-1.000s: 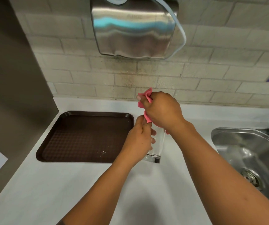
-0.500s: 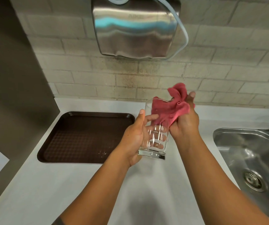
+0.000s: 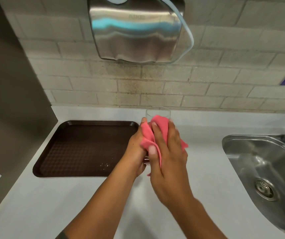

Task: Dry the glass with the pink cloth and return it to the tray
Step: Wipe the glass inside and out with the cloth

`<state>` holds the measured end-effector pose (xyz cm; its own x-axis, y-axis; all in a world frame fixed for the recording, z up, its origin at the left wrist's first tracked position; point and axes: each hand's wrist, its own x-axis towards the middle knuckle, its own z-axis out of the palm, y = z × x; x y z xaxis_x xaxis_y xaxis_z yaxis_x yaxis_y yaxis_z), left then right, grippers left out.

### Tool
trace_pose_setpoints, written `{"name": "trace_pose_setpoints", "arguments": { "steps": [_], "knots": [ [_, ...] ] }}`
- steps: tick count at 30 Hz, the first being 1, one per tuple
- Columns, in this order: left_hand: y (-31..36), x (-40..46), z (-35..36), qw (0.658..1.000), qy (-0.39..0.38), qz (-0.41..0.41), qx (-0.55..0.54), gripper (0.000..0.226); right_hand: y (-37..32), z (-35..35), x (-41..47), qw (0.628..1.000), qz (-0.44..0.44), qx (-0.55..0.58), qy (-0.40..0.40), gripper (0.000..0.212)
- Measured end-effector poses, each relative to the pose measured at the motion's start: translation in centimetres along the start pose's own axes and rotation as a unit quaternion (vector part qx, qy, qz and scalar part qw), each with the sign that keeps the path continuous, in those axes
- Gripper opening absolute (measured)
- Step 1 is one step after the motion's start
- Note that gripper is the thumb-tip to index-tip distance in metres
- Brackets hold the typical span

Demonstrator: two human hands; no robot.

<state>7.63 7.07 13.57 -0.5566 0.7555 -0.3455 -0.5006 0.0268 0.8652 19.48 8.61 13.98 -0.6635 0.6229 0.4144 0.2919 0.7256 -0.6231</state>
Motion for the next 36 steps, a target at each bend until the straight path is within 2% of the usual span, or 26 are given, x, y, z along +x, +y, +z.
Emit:
{"name": "trace_pose_setpoints", "arguments": {
  "steps": [1,3,6,9,12,15,18,21,22,24,26,29,32,36],
  "knots": [
    [-0.3,0.0,0.1,1.0,-0.013,0.007,0.002,0.052,0.0,-0.3,1.2,0.999,0.0,-0.043,-0.003,0.061],
    [-0.6,-0.2,0.3,0.999,-0.025,0.02,-0.005,0.043,-0.1,-1.0,3.9,0.999,0.019,-0.039,-0.011,0.061],
    [-0.2,-0.3,0.4,0.999,-0.016,0.034,-0.025,0.052,0.3,-1.9,6.5,0.994,0.047,0.09,-0.045,0.06],
    [0.5,-0.1,-0.2,0.998,0.005,0.045,-0.037,0.058,0.6,-1.6,5.6,0.968,0.091,0.222,-0.07,0.06],
    [0.6,0.5,-1.0,0.998,0.03,0.043,-0.037,0.061,0.5,-0.5,3.2,0.956,0.122,0.256,-0.069,0.058],
    [0.7,0.5,-1.3,0.997,0.05,0.036,-0.042,0.063,-0.1,0.4,1.0,0.975,0.078,0.198,-0.072,0.06],
    [0.5,0.6,-1.4,0.997,0.038,0.009,-0.061,0.061,-1.0,1.0,0.1,0.996,0.033,0.042,-0.074,0.06],
    [-0.6,0.0,-1.0,0.998,0.002,0.016,-0.065,0.05,-1.7,0.9,1.6,0.992,0.038,-0.096,-0.068,0.067],
    [-0.7,-0.4,-0.9,0.998,0.018,0.035,-0.043,0.045,-1.9,0.8,2.4,0.99,0.033,-0.122,-0.061,0.067],
    [-0.4,-0.5,-0.4,0.998,0.004,0.052,-0.029,0.038,-1.9,0.6,4.4,0.99,0.021,-0.134,-0.04,0.063],
    [0.3,-0.1,-0.1,0.998,0.013,0.056,0.004,0.035,-1.5,0.3,6.4,0.996,0.014,-0.083,-0.025,0.059],
    [1.0,-0.3,0.0,0.998,0.026,0.052,0.008,0.048,-0.3,-0.3,8.1,0.996,0.045,0.074,-0.034,0.059],
    [1.1,-0.5,-0.2,0.998,0.039,0.041,-0.018,0.057,0.4,-0.5,7.2,0.967,0.108,0.219,-0.066,0.062],
    [1.2,-0.8,-0.6,0.996,0.048,0.032,-0.074,0.061,0.8,0.2,4.5,0.936,0.159,0.307,-0.068,0.062]
  ]
}}
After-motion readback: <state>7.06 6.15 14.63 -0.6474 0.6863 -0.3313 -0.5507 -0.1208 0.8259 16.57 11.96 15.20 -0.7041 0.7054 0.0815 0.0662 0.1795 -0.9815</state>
